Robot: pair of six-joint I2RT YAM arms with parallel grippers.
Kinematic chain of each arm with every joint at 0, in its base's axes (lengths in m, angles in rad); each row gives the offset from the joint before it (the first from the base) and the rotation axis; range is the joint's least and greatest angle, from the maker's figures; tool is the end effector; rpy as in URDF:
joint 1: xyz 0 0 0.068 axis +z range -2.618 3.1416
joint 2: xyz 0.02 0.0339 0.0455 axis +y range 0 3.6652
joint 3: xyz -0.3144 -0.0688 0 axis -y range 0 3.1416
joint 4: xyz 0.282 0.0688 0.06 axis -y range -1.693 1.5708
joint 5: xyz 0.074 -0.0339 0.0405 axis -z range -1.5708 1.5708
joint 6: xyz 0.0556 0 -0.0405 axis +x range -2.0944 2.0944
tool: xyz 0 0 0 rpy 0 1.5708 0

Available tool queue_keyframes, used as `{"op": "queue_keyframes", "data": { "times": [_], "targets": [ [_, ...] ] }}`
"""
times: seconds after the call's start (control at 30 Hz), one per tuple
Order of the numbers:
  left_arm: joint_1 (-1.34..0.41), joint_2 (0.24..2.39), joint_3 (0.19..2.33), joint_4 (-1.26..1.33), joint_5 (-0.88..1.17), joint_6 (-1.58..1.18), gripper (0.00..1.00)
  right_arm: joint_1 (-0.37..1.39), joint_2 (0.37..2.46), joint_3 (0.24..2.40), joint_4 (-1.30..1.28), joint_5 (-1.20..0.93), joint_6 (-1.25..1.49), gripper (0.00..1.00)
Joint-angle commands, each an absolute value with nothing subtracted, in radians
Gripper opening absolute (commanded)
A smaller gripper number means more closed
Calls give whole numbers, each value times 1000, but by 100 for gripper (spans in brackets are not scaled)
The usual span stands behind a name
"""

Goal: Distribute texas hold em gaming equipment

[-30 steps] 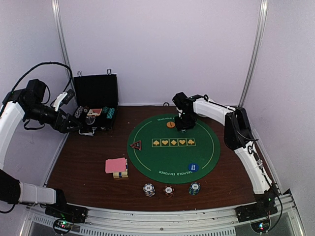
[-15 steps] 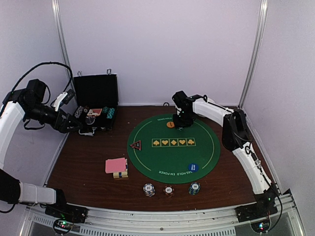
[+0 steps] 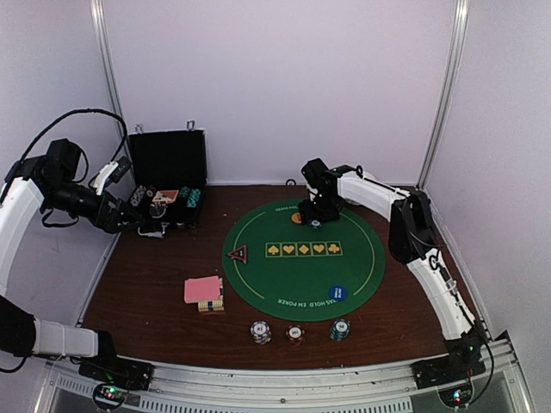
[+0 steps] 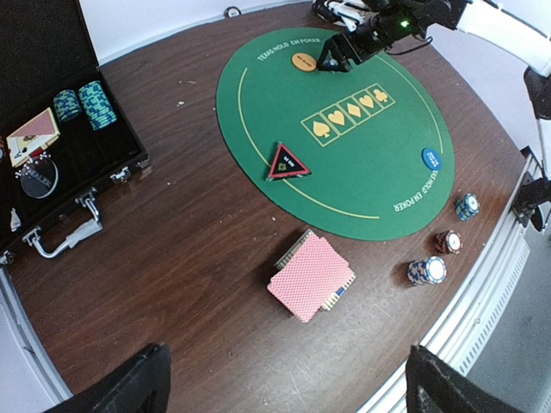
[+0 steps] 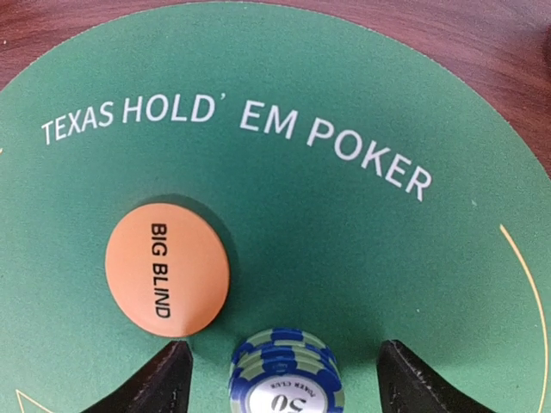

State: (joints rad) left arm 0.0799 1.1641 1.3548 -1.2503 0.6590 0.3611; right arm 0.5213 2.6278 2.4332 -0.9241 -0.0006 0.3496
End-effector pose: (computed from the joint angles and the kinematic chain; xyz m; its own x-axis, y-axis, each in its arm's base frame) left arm 0.2209 -0.0165 0.4117 -0.7301 0.2218 -0.6463 0.5275 0.7842 -0.3268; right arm 0.5538 0.3181 0.1558 -0.9035 -0.1239 -0.4102 -0.2009 0.9680 0.1501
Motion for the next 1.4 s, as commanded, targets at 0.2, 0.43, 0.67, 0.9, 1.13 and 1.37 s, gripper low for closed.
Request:
{"op": "queue_keyframes", "data": {
  "times": [0.2, 0.43, 0.67, 0.9, 1.13, 1.37],
  "targets": [
    [87, 1143, 1354, -1242, 657, 373, 98, 602, 2265, 2164, -895, 69, 319, 82],
    [87, 1135, 1356, -1243, 651, 372, 98, 769, 1895, 1624, -807, 93, 363, 87],
    [87, 1132, 1360, -1245, 639, 372, 98, 943, 1671, 1278, -844, 36, 472, 91],
    [87, 1131, 1352, -1253, 648, 371, 98, 1072, 1587, 1103, -828, -30, 593, 91],
    [87, 1129, 1348, -1253, 639, 374, 98, 1104, 1610, 1033, -780, -61, 641, 83],
    [87, 1128, 1351, -1257, 638, 377, 98, 1107, 1637, 1034, -785, -62, 636, 77]
  ]
}}
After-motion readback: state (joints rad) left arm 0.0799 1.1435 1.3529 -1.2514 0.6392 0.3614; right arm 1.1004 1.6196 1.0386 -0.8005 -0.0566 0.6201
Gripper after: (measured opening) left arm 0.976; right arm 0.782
